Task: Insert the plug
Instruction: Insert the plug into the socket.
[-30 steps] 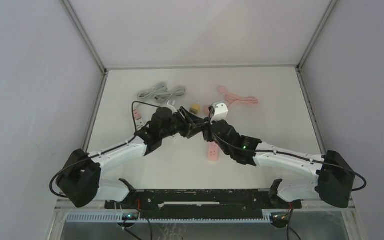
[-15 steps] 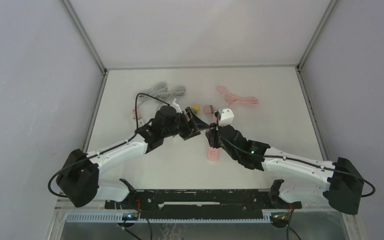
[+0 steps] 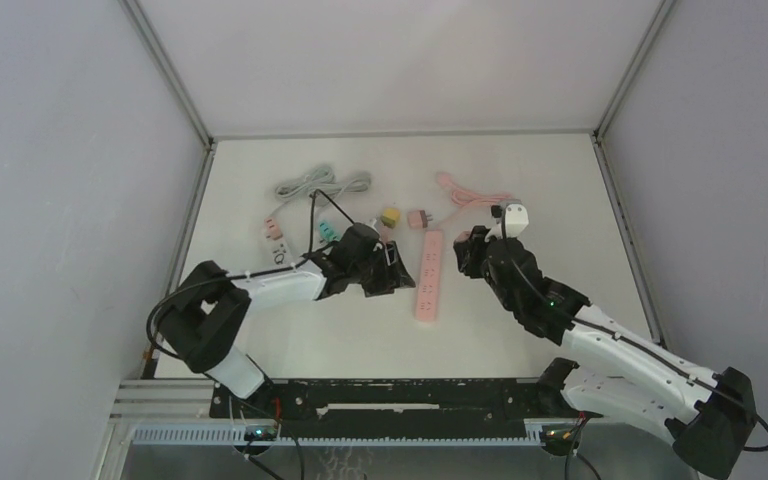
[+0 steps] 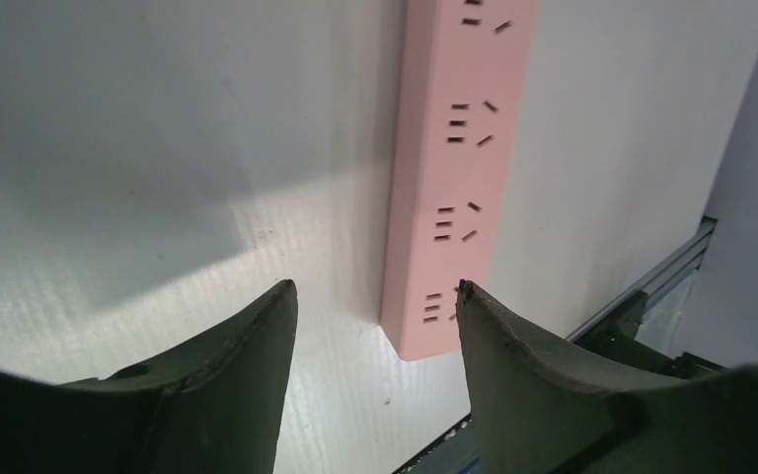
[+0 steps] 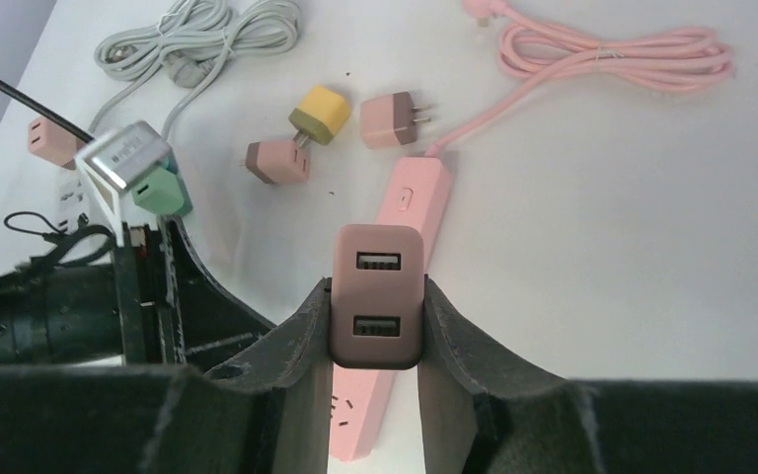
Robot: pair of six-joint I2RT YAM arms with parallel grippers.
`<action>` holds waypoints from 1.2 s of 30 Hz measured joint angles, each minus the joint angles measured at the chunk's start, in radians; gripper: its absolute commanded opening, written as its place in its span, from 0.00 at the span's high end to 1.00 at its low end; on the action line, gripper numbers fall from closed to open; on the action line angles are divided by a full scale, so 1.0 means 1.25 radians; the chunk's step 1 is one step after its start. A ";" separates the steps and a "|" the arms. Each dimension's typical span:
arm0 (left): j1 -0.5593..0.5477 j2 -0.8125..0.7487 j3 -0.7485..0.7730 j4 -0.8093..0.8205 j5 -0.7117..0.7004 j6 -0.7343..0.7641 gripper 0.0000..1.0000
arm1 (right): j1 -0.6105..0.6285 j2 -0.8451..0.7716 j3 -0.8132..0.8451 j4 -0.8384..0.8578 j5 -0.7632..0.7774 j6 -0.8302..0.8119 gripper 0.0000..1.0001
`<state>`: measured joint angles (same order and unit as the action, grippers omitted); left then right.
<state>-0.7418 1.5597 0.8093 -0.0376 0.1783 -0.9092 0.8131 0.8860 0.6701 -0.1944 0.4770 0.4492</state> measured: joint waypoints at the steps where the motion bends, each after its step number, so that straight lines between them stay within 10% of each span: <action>1: -0.004 0.012 0.000 0.002 0.000 0.002 0.37 | -0.009 -0.001 0.000 -0.003 -0.006 0.003 1.00; 36: -0.114 0.187 -0.041 0.335 -0.045 -0.146 0.69 | -0.058 0.418 0.037 0.177 0.009 0.041 1.00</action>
<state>-0.8845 1.7939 0.7586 0.3813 0.1219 -1.0912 0.7410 1.4090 0.7158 0.0269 0.4881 0.4999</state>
